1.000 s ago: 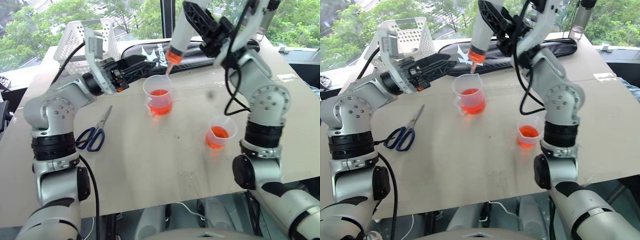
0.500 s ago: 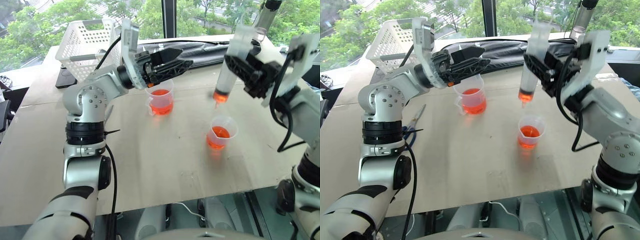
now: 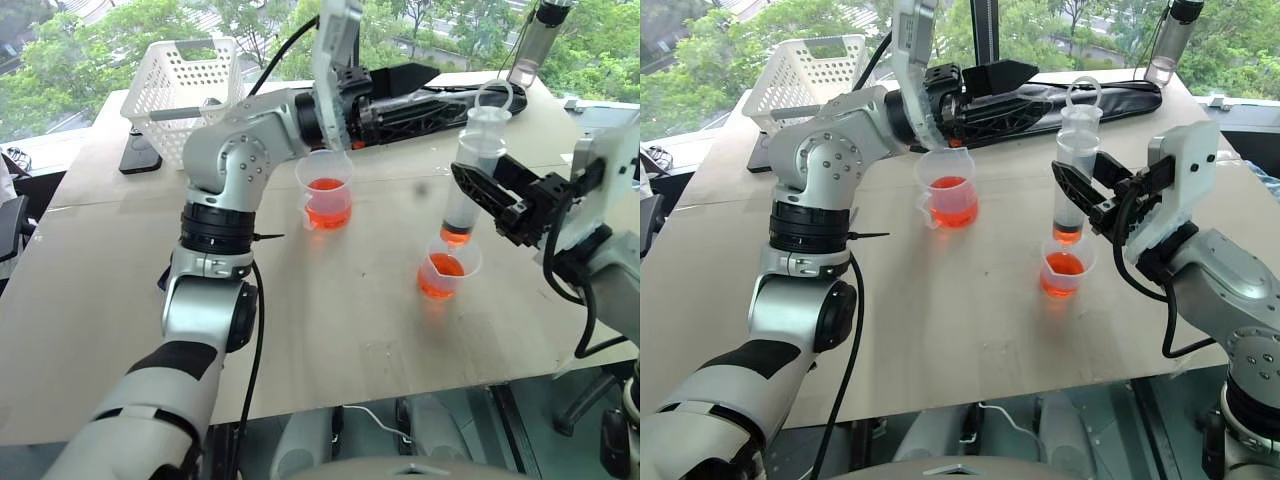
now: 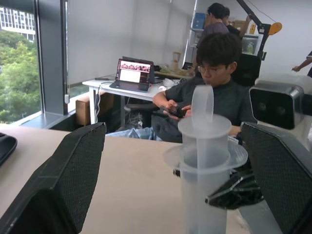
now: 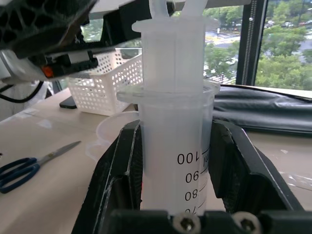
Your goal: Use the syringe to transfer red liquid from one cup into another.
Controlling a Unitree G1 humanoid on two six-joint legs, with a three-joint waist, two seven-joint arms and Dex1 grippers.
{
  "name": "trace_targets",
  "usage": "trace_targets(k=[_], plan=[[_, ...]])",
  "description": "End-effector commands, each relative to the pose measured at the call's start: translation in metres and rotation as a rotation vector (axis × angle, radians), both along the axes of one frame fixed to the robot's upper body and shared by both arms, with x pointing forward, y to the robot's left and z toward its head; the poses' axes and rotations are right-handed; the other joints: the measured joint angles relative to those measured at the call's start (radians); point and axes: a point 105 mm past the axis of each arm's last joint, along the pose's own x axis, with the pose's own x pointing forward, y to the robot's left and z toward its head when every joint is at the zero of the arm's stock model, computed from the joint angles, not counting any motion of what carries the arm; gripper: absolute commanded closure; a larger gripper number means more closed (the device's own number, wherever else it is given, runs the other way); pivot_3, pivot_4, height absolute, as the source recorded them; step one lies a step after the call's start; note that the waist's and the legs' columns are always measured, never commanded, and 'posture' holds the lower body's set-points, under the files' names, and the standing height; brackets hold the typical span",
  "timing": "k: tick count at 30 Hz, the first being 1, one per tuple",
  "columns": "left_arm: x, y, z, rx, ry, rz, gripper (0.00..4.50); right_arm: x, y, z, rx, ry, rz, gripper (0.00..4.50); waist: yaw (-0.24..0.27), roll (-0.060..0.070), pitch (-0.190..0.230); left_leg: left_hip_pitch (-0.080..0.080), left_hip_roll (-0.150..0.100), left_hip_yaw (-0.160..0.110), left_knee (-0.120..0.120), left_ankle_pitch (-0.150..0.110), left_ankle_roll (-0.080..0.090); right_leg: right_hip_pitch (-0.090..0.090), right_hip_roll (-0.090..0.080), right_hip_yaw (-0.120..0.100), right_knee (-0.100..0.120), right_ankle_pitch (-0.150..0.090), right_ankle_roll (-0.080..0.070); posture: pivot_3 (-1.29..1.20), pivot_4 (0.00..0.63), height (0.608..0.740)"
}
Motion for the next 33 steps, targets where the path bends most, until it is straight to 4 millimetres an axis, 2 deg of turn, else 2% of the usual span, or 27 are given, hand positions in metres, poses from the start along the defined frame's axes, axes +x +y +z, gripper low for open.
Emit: trace_targets(k=[1, 8, 9, 11, 17, 19, 30, 33], plan=[[-0.006, -0.006, 0.010, -0.004, -0.061, -0.014, 0.00, -0.008, 0.001, 0.009, -0.021, -0.075, -0.023, 3.05, 0.001, 0.000, 0.000, 0.000, 0.000, 0.000, 0.000, 0.000, 0.000, 0.000, 0.000, 0.000, 0.000, 0.000, 0.000, 0.00, 0.150, 0.724], [-0.005, -0.018, 0.009, 0.018, -0.088, 0.004, 0.00, -0.006, -0.002, 0.004, -0.059, -0.090, -0.090, 3.05, 0.001, 0.000, 0.000, 0.000, 0.000, 0.000, 0.000, 0.000, 0.000, 0.000, 0.000, 0.000, 0.000, 0.000, 0.000, 0.00, 0.150, 0.724], [-0.005, -0.020, 0.008, 0.030, -0.098, 0.014, 0.24, -0.005, -0.002, 0.003, -0.061, -0.094, -0.096, 3.05, 0.001, 0.000, 0.000, 0.000, 0.000, 0.000, 0.000, 0.000, 0.000, 0.000, 0.000, 0.000, 0.000, 0.000, 0.000, 0.00, 0.150, 0.724], [-0.005, -0.023, 0.006, 0.046, -0.120, 0.026, 0.86, -0.005, -0.001, 0.002, -0.072, -0.100, -0.106, 3.05, 0.001, 0.000, 0.000, 0.000, 0.000, 0.000, 0.000, 0.000, 0.000, 0.000, 0.000, 0.000, 0.000, 0.000, 0.000, 0.00, 0.150, 0.724], [-0.003, -0.032, 0.003, 0.066, -0.141, 0.050, 3.68, -0.004, 0.002, 0.001, -0.111, -0.129, -0.136, 3.05, 0.001, 0.000, 0.000, 0.000, 0.000, 0.000, 0.000, 0.000, 0.000, 0.000, 0.000, 0.000, 0.000, 0.000, 0.000, 0.00, 0.150, 0.724], [-0.006, -0.035, 0.003, 0.066, -0.146, 0.035, 4.49, -0.004, 0.004, -0.001, -0.114, -0.132, -0.141, 3.05, 0.001, 0.000, 0.000, 0.000, 0.000, 0.000, 0.000, 0.000, 0.000, 0.000, 0.000, 0.000, 0.000, 0.000, 0.000, 0.00, 0.150, 0.724], [-0.013, -0.039, -0.002, 0.094, -0.140, -0.015, 4.50, -0.005, 0.011, -0.002, -0.102, -0.139, -0.137, 3.05, 0.001, 0.000, 0.000, 0.000, 0.000, -0.001, 0.001, 0.000, 0.000, 0.000, 0.000, 0.000, 0.000, 0.000, 0.000, 0.00, 0.150, 0.724], [-0.016, -0.037, -0.004, 0.109, -0.153, -0.023, 3.55, -0.005, 0.013, 0.000, -0.089, -0.141, -0.138, 3.05, 0.001, 0.000, 0.000, 0.000, 0.000, -0.001, 0.000, 0.000, 0.000, 0.000, 0.000, -0.001, 0.000, 0.000, 0.000, 0.00, 0.150, 0.724]])
